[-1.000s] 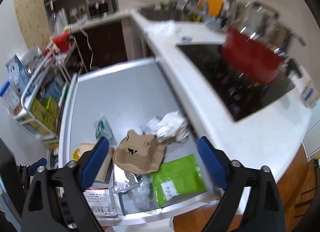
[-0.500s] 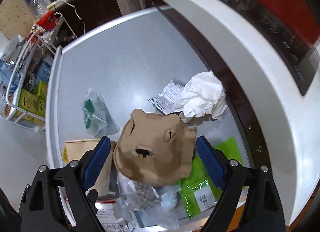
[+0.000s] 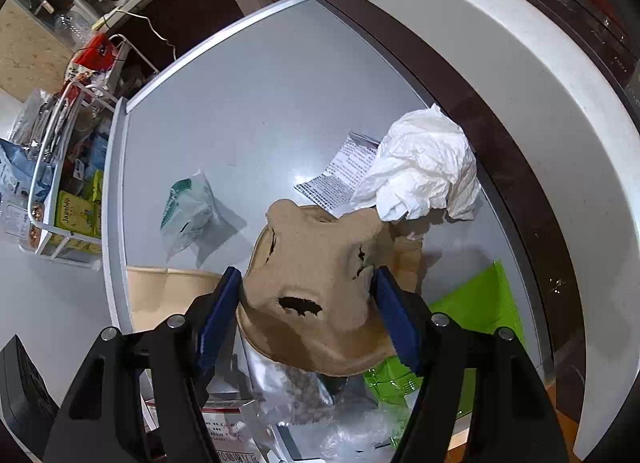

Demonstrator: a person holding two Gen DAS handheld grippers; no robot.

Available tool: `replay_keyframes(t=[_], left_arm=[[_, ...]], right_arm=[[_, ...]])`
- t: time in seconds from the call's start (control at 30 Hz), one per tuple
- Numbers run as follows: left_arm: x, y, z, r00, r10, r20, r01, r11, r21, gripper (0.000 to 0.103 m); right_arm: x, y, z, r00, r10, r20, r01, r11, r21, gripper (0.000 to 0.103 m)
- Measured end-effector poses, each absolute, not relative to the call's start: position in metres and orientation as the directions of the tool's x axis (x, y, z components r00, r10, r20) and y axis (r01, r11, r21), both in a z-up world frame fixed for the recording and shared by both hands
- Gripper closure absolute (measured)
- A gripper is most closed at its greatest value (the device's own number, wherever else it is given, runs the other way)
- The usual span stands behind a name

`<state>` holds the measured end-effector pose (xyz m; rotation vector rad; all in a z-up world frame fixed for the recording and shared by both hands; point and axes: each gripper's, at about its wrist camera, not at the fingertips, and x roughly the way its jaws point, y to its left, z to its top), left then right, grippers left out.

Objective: Collect trash
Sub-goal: 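Grasp the brown cardboard piece with right tool while left tool grasps the paper cup, then lift and carry the cardboard and paper cup down toward the white paper bag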

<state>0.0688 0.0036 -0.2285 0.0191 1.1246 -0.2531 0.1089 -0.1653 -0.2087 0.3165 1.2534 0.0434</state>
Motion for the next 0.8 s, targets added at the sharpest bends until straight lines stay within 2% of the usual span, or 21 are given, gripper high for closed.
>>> replay_keyframes(t=[0.43,0.8], left_arm=[[0.065,0.018,-0.197,0.464,-0.236,-0.854,0.198,0.967,-0.159,0.043],[0.064,0.025,-0.177,0.509,-0.245,-0.825,0.186,0.967,-0.172,0.043]], right_arm=[[0.107,-0.178,-0.185,0.380,0.336,-0.862,0.154,0.896,0.417,0.036],[0.100,-0.174,-0.155,0.431,0.316,-0.845,0.109,0.912,0.396,0.036]])
